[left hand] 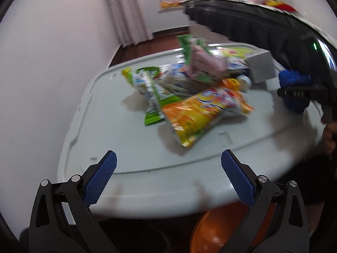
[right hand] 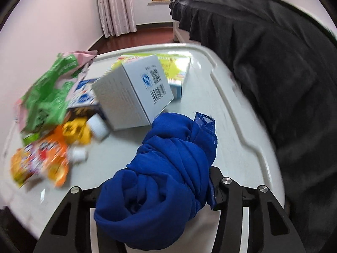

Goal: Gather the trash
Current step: 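Grasp the orange juice pouch with left tool while right tool grasps blue cloth, then carry pouch and cloth over the orange bucket and open both tools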

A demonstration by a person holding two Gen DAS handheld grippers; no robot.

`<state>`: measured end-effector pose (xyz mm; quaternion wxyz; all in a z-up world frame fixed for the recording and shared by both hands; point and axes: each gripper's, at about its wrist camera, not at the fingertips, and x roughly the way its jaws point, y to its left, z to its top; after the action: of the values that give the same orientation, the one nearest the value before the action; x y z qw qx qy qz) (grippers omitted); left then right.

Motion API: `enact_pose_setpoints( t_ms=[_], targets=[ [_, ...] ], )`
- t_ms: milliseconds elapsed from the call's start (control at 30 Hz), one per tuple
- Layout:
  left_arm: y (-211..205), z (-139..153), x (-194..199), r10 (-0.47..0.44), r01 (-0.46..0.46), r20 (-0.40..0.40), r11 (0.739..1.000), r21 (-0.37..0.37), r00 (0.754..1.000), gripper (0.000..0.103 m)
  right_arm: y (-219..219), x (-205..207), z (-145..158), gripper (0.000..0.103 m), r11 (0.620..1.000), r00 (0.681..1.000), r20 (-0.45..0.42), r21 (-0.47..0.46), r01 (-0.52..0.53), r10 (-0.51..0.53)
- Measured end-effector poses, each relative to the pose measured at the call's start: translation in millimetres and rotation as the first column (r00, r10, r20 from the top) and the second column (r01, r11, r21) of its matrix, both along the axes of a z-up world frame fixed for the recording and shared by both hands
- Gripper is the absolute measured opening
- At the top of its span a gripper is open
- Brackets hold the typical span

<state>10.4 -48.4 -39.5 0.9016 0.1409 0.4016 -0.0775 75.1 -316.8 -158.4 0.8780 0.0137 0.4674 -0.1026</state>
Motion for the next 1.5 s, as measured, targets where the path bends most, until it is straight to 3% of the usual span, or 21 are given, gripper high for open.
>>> enact_pose_setpoints(
  t_ms=[167,333,700,833,933,1000,1033,1067,1100,1133,1333,1500],
  targets=[
    [-23,-3,-7,-0.151,0.148,0.028,0.985,0.090,0.988,0.097,3,-36,6,0.052,0.997,1.000,0.010,0.082,-0.010,0.009],
    [-46,-9,22,-0.294,0.292,-0.009,0.945,0.147,0.956,0.097,12,-44,4,0.053,0.993,1.000,0.014,0.112,-0.027,0.026],
    [-67,-34,89,-0.516,0.528,-0.114,0.838,0.138,0.849,0.097,9,-26,2,0.054,0.988,0.999,0.038,0.150,-0.031,0.025],
    [-77,-49,114,-0.529,0.550,-0.166,0.827,0.118,0.832,0.097,12,-21,1,0.054,0.989,0.999,0.037,0.145,-0.039,0.034],
    [-66,-55,129,-0.504,0.505,-0.207,0.862,-0.051,0.839,0.088,11,-19,0,0.054,0.988,0.999,0.031,0.153,-0.037,0.032],
    [-60,-55,130,-0.499,0.478,-0.216,0.866,-0.144,0.839,0.067,8,-18,0,0.054,0.985,0.999,0.031,0.169,-0.025,0.020],
    [-60,-54,126,-0.483,0.465,-0.204,0.875,-0.136,0.851,0.064,7,-17,0,0.054,0.985,0.999,0.031,0.174,-0.020,0.015],
    [-61,-52,122,-0.460,0.448,-0.190,0.888,-0.106,0.867,0.050,6,-16,-1,0.054,0.984,0.999,0.031,0.177,-0.015,0.010],
    [-63,-50,116,-0.440,0.432,-0.182,0.898,-0.082,0.879,0.044,6,-15,-1,0.054,0.984,0.999,0.031,0.178,-0.013,0.008],
    [-65,-47,112,-0.401,0.396,-0.181,0.916,-0.061,0.898,0.042,5,-16,-1,0.054,0.984,0.999,0.031,0.177,-0.013,0.007],
    [-59,-26,75,-0.251,0.238,-0.142,0.966,-0.101,0.957,0.040,6,-20,-1,0.054,0.985,0.999,0.034,0.171,-0.019,0.013],
    [-49,-8,28,-0.134,0.131,-0.062,0.990,-0.046,0.989,0.040,5,-23,0,0.054,0.982,0.999,0.031,0.189,-0.017,0.012]
  ],
)
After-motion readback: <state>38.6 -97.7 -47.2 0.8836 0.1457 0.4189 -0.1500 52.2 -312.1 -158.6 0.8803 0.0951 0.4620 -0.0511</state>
